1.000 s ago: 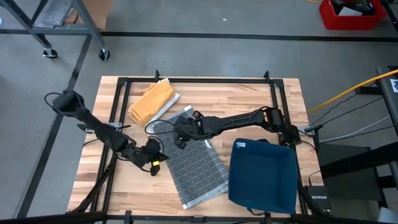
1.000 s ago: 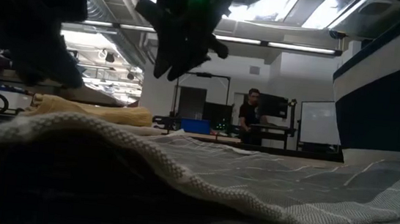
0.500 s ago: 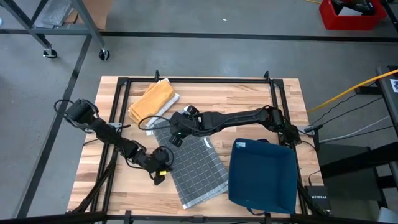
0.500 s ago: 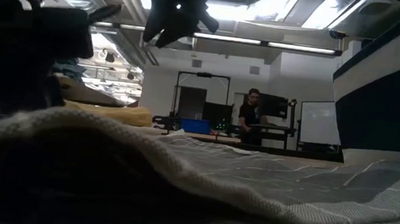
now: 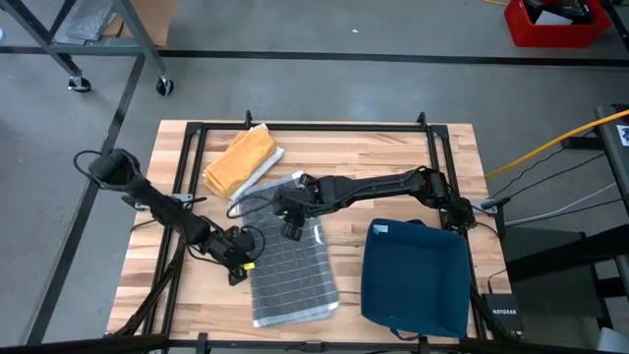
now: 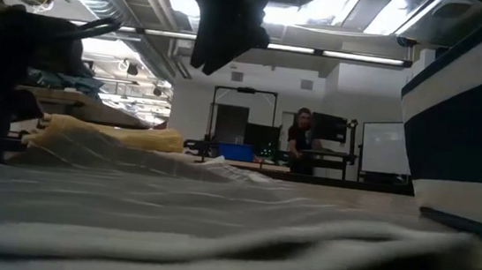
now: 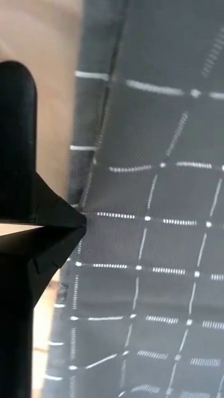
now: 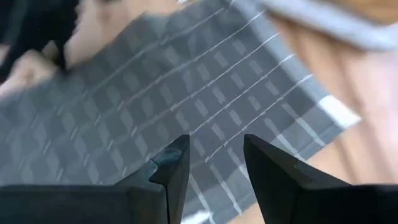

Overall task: Fold towel
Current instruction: Fold the gray towel

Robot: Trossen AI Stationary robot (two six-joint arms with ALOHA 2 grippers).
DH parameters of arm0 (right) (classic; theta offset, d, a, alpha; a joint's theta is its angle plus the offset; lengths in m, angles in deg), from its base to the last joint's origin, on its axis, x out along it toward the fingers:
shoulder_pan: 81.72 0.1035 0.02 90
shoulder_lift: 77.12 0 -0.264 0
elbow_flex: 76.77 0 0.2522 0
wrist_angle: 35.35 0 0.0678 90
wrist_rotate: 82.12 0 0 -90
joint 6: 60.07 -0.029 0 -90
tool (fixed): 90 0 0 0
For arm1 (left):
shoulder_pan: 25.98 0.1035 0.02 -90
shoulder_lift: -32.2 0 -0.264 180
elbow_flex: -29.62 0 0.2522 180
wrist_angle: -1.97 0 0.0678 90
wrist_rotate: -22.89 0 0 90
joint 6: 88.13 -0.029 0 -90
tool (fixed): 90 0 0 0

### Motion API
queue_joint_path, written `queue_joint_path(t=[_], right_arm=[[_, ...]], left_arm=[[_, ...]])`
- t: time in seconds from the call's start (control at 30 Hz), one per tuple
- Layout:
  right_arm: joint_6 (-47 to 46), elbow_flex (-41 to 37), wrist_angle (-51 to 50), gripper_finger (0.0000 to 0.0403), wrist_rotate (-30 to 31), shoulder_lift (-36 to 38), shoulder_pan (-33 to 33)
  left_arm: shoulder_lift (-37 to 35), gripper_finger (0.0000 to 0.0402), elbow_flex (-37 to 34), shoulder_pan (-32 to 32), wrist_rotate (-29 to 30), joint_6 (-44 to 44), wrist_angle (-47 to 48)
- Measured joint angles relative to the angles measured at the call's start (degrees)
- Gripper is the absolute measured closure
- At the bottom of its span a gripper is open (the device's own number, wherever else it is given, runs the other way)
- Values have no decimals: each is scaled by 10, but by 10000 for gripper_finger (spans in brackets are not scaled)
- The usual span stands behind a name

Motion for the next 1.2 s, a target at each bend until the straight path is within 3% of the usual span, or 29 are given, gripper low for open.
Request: queue_joint_path(t=[0.2, 0.57, 0.8, 1.03, 1.2], right_arm=[[16, 0, -19, 247, -78, 0, 5], [100, 0, -19, 247, -82, 0, 62], [106, -18, 34, 247, -31, -12, 79], [100, -86, 183, 247, 29, -14, 47], [99, -129, 234, 247, 23, -15, -8]], left_arm=[[-68, 401, -3, -8, -22, 7, 95], [-178, 401, -2, -102, -29, 0, 76], [-180, 401, -2, -114, 90, 23, 115], [-180, 401, -2, -114, 92, 20, 100], [-181, 401, -2, -115, 92, 17, 91]])
